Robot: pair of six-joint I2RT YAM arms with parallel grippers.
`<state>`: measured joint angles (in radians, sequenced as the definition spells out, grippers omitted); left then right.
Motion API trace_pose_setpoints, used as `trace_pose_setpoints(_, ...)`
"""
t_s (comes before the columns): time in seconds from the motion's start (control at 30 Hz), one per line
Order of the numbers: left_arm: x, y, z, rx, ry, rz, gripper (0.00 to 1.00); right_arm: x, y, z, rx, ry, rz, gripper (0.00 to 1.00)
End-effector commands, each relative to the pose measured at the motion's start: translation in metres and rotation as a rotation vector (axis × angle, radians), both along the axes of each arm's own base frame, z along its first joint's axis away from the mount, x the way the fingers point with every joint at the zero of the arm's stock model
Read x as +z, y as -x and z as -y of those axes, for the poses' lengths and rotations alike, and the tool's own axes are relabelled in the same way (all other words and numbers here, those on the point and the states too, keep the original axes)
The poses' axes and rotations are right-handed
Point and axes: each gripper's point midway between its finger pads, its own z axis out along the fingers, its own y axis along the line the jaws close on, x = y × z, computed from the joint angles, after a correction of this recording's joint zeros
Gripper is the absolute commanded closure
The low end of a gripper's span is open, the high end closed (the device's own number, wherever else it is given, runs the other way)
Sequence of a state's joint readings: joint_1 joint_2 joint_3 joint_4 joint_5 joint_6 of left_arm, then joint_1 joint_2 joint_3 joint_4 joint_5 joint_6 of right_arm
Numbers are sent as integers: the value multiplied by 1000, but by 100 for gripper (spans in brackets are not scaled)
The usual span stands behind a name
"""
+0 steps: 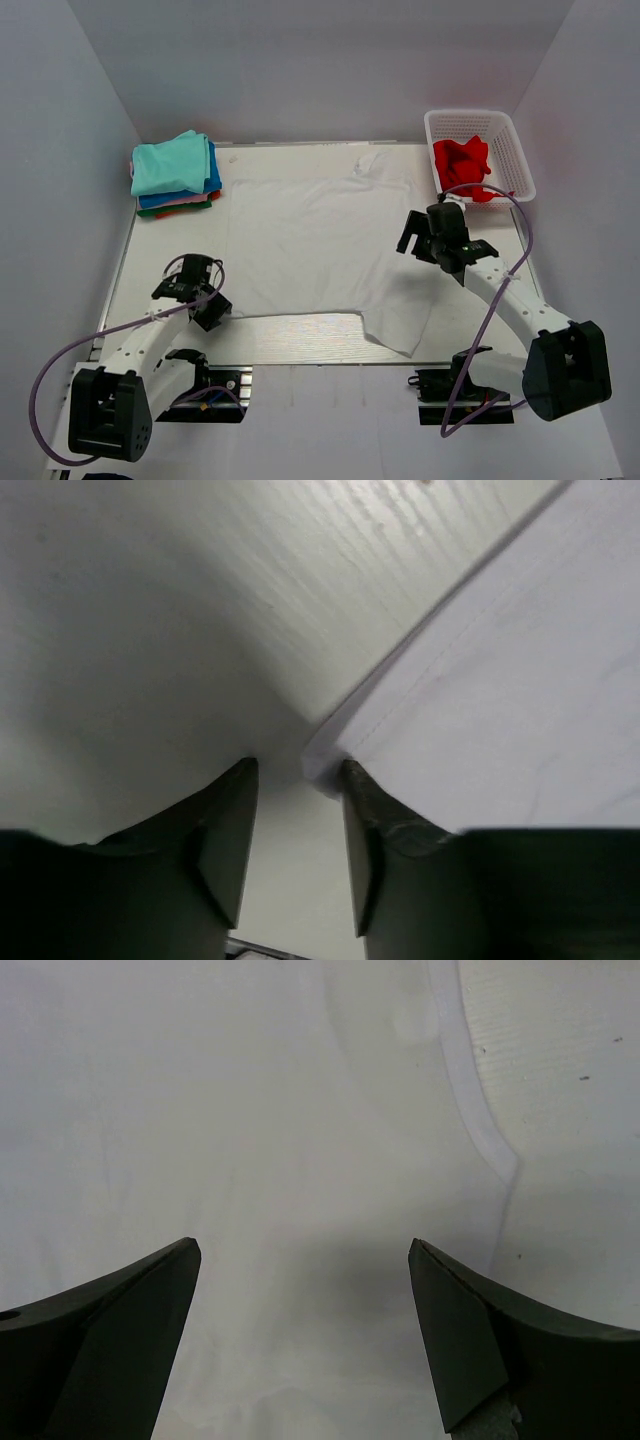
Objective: Fold and stack the t-shirts
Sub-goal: Grap the side of the flattened tshirt closest away from the robot with both arms
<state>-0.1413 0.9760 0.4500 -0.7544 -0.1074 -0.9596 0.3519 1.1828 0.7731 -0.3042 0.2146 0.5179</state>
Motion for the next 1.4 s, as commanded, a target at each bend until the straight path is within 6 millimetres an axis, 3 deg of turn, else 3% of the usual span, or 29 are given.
trace_pose_setpoints(0.0,-4,0,4,16,29,23,52,-6,8,8,-34,26,-24,10)
trace_pose_setpoints(0.1,-7,-5,7,12,44,48,56,-13,16,12,-33,45,-59,10)
trace_pose_setpoints(0.17,-9,-5,10,-5,52,42,65,-19,27,15,-30,57,-97,10)
trace_pose_setpoints(0.2,-9,-6,12,-20,59,41,72,-22,32,17,-35,63,-120,10)
trace_pose_setpoints(0.23,-12,-4,11,-20,57,23,90,-27,38,19,-37,68,-143,10)
trace_pose_setpoints(0.27,-12,-4,11,-20,57,23,100,-28,42,18,-33,64,-156,10)
trace_pose_setpoints(0.33,-15,1,12,-22,62,-3,100,-36,60,22,-41,76,-226,10)
trace_pose_setpoints(0.43,-8,0,15,-38,80,26,100,-40,92,12,16,33,-326,10)
trace_pose_setpoints(0.67,6,-5,14,-45,74,96,100,-76,194,-12,175,-100,-640,10)
trace_pose_setpoints(0.83,7,-9,12,-41,64,96,100,-88,224,-28,248,-128,-744,10)
trace_pose_setpoints(0.97,7,-7,8,-32,42,80,100,-99,225,-27,240,-70,-785,14)
trace_pose_setpoints(1.07,10,-9,11,-37,55,100,100,-105,223,-26,231,-22,-794,35)
trace_pose_setpoints(1.1,10,-9,11,-37,55,100,100,-107,222,-25,223,-14,-796,58)
trace_pose_setpoints(1.2,15,-11,11,-37,56,113,100,-107,217,-24,211,1,-776,95)
trace_pose_setpoints(1.23,19,-14,11,-37,58,123,100,-100,208,-27,208,1,-737,100)
trace_pose_setpoints(1.3,23,-16,14,-42,70,140,100,-94,199,-24,192,18,-692,100)
trace_pose_setpoints(1.37,30,-22,16,-47,83,163,100,-78,176,-28,188,21,-600,100)
